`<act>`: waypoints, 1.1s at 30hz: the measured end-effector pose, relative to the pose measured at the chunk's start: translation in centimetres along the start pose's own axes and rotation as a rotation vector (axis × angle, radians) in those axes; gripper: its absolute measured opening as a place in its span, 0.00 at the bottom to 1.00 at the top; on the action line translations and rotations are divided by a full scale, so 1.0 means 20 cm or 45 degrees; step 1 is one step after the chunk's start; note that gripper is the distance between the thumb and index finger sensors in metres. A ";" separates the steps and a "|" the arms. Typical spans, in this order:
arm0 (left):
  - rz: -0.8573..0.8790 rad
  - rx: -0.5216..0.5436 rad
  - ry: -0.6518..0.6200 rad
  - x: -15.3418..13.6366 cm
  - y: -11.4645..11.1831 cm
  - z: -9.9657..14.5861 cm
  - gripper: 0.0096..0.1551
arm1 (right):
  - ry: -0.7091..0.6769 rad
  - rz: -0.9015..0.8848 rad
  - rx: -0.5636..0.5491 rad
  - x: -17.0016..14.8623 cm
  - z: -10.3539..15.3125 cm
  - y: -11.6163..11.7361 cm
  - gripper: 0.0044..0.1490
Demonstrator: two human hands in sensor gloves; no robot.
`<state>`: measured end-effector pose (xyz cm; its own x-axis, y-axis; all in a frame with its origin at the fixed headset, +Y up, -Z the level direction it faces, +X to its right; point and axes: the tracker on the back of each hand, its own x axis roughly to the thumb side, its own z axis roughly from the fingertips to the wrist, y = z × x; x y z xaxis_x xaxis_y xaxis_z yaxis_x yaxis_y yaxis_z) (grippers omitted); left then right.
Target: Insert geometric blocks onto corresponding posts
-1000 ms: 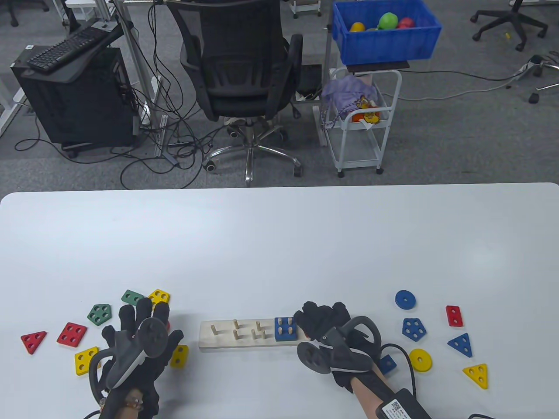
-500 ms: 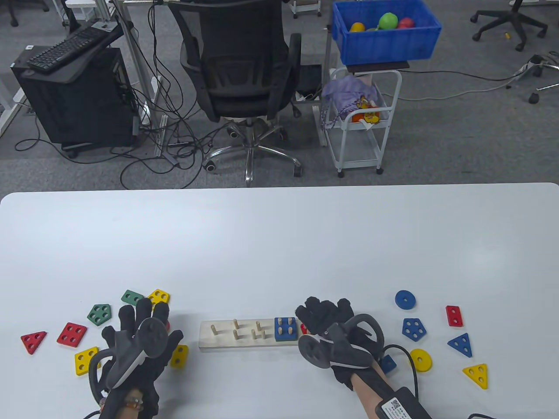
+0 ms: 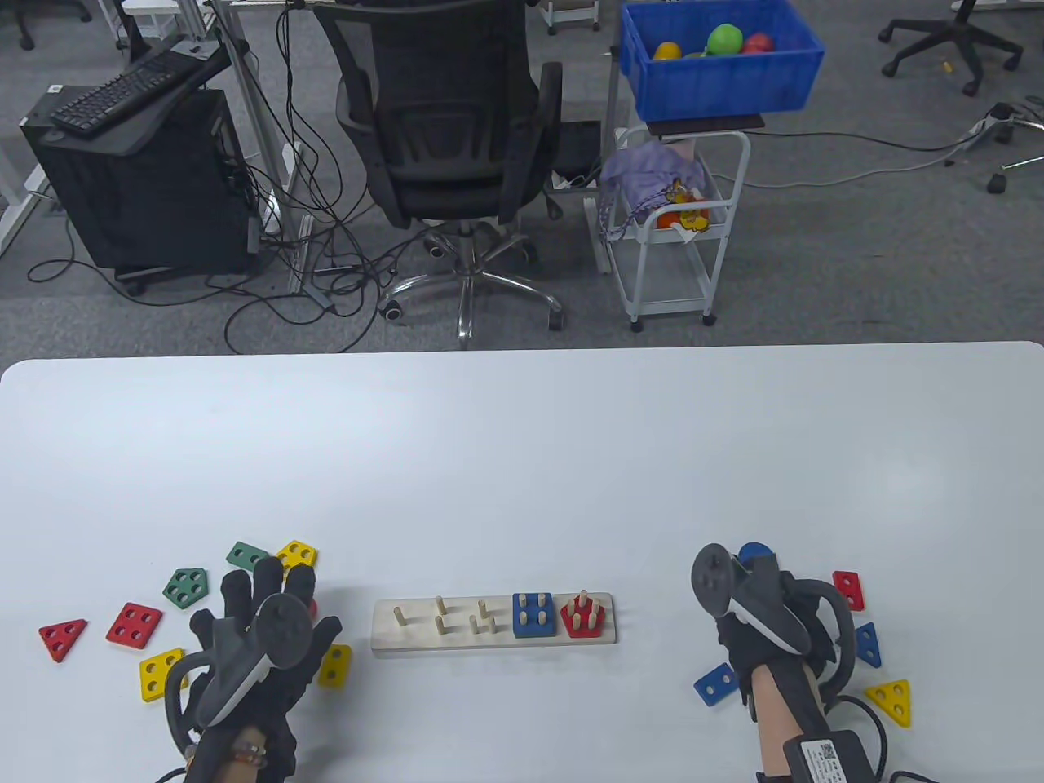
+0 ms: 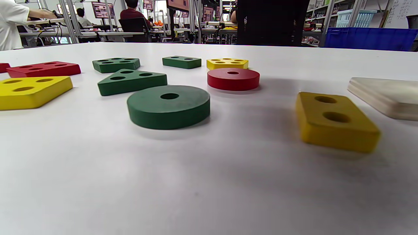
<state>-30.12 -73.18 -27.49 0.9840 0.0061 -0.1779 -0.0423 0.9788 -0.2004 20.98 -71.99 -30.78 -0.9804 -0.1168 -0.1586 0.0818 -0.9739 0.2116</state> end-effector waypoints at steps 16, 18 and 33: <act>0.003 -0.011 0.005 -0.01 0.00 0.00 0.46 | -0.169 0.299 0.426 0.24 0.13 0.04 0.42; 0.008 -0.010 0.003 -0.01 0.00 0.00 0.45 | -0.177 0.339 0.429 0.23 0.16 0.08 0.45; -0.016 -0.016 -0.015 0.01 -0.01 0.00 0.45 | -0.252 0.492 0.244 0.31 0.14 0.20 0.38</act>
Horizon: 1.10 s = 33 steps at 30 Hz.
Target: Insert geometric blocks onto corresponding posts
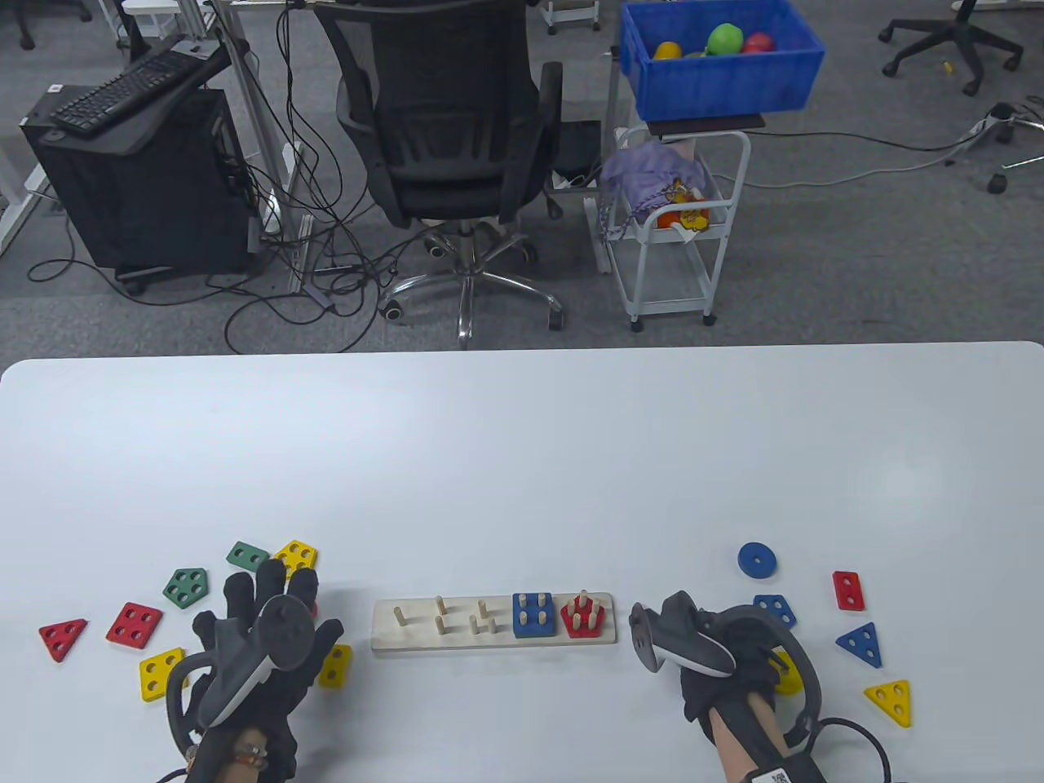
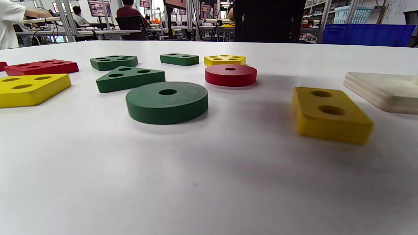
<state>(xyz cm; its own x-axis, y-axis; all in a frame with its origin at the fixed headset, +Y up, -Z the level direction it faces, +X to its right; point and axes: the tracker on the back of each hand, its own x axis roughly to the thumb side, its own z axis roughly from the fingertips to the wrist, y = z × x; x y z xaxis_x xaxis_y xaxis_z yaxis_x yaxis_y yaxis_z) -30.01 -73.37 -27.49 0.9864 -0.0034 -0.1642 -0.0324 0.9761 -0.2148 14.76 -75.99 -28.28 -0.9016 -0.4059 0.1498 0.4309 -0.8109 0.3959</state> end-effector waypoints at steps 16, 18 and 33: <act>0.539 0.035 -0.398 0.36 0.15 0.14 0.43 | -0.415 -0.563 -0.873 0.04 0.27 -0.37 0.39; 0.708 -0.072 -0.549 0.50 0.17 0.18 0.40 | -0.493 -0.594 -0.948 0.10 0.30 -0.40 0.39; 1.482 -0.911 -0.794 0.86 0.03 0.10 0.43 | -0.669 -0.964 -1.134 0.18 0.32 -0.42 0.39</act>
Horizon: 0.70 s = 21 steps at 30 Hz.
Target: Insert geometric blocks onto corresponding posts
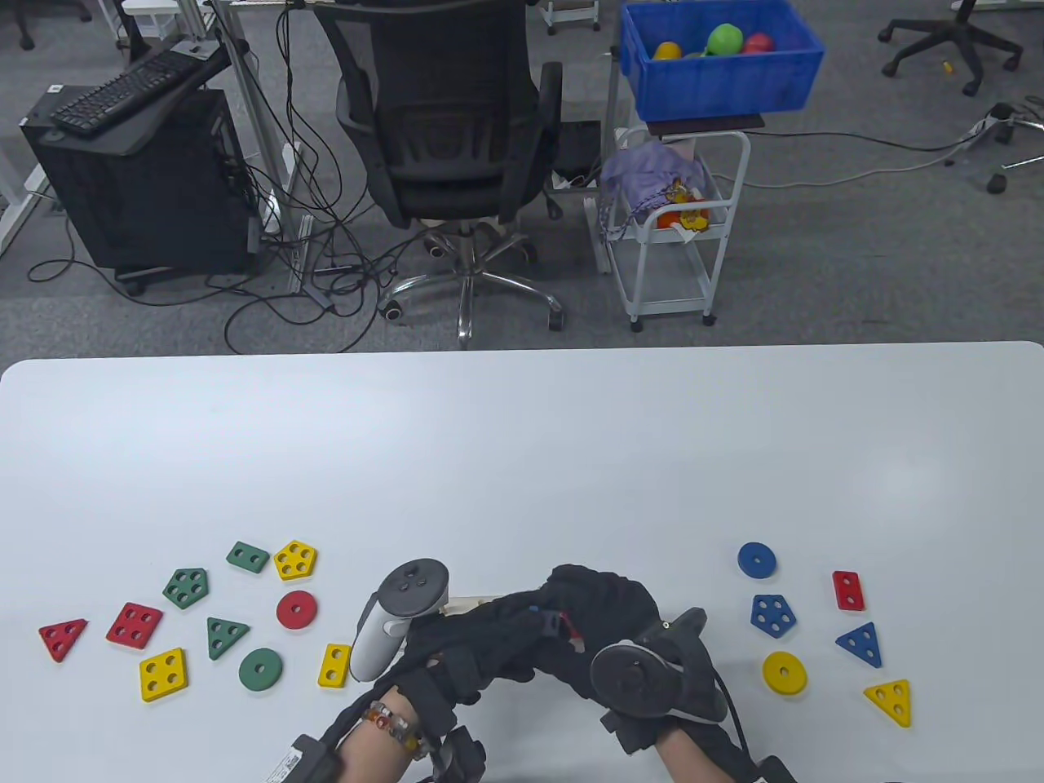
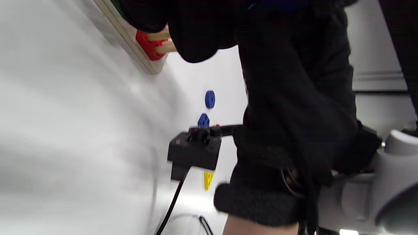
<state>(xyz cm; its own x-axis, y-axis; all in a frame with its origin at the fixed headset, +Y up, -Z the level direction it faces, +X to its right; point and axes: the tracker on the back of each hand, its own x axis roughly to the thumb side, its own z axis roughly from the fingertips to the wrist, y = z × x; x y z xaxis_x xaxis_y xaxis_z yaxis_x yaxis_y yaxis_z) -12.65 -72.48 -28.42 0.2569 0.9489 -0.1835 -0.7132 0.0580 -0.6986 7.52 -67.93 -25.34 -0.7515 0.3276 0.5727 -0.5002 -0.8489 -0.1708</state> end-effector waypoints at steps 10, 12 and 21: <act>-1.050 0.666 0.041 0.07 0.31 0.26 0.43 | 0.319 0.129 0.113 -0.36 0.13 -0.11 0.43; -1.223 0.693 0.112 0.03 0.33 0.25 0.44 | 0.392 0.089 0.099 -0.44 0.15 -0.12 0.42; -1.573 0.687 0.277 -0.09 0.30 0.16 0.44 | 0.502 0.140 0.154 -0.56 0.19 -0.12 0.40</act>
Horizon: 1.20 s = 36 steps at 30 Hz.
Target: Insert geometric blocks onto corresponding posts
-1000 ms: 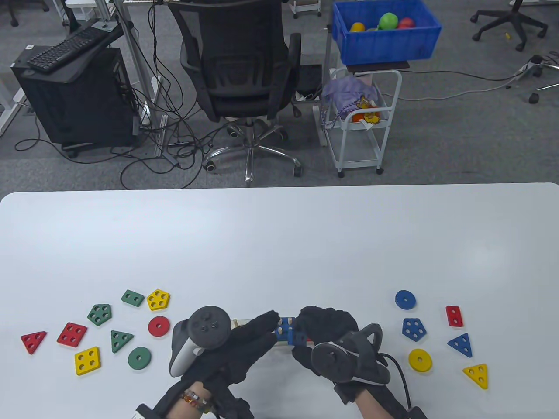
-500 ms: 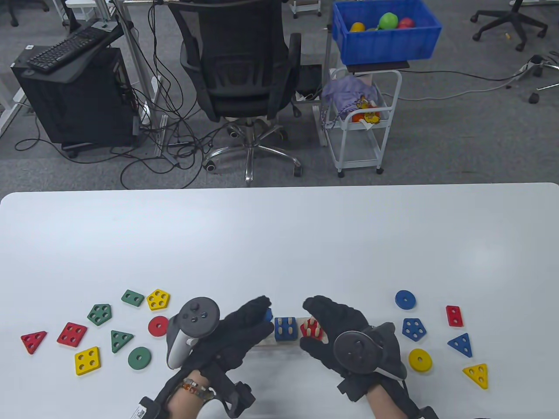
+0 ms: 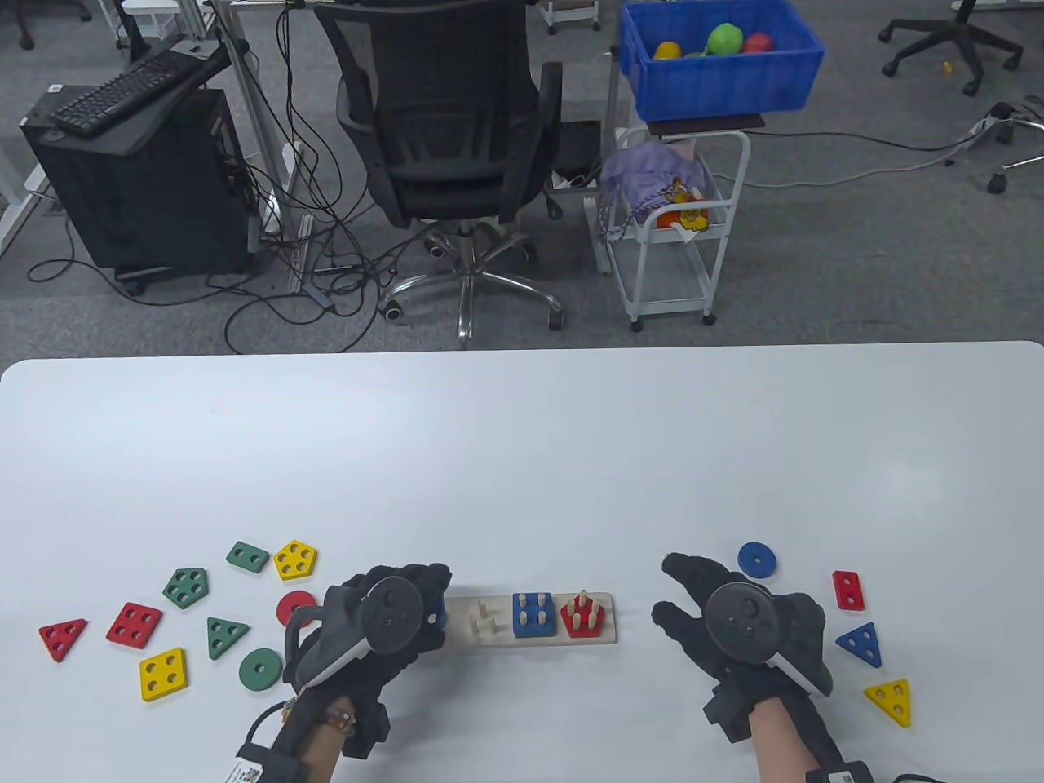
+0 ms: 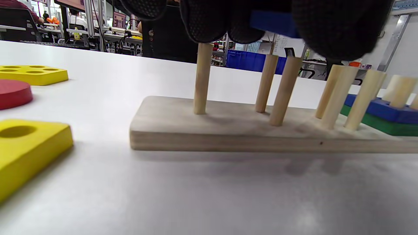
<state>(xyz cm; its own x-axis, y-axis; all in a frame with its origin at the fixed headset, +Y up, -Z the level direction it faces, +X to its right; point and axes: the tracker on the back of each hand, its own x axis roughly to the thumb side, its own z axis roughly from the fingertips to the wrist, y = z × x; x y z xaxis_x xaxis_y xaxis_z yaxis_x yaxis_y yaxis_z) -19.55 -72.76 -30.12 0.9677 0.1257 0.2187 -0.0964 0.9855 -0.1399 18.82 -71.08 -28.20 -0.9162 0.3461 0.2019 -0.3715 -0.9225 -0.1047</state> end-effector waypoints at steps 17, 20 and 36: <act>-0.189 0.024 0.054 0.06 -0.06 -0.01 0.46 | 0.016 -0.004 0.071 0.00 -0.01 0.04 0.39; -0.192 -0.006 0.047 0.04 -0.03 0.00 0.53 | 0.057 -0.037 0.030 0.00 0.00 0.03 0.38; 0.121 0.088 0.427 -0.54 0.08 0.16 0.41 | 0.637 0.294 0.191 -0.25 0.02 -0.06 0.38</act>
<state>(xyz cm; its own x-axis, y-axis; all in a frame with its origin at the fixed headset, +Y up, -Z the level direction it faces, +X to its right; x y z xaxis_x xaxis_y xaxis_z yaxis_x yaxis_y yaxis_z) -30.81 -72.19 -29.62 0.9752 0.1841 -0.1228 -0.1942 0.9780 -0.0760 23.91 -71.70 -28.77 -0.9442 0.1377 -0.2991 -0.1614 -0.9853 0.0557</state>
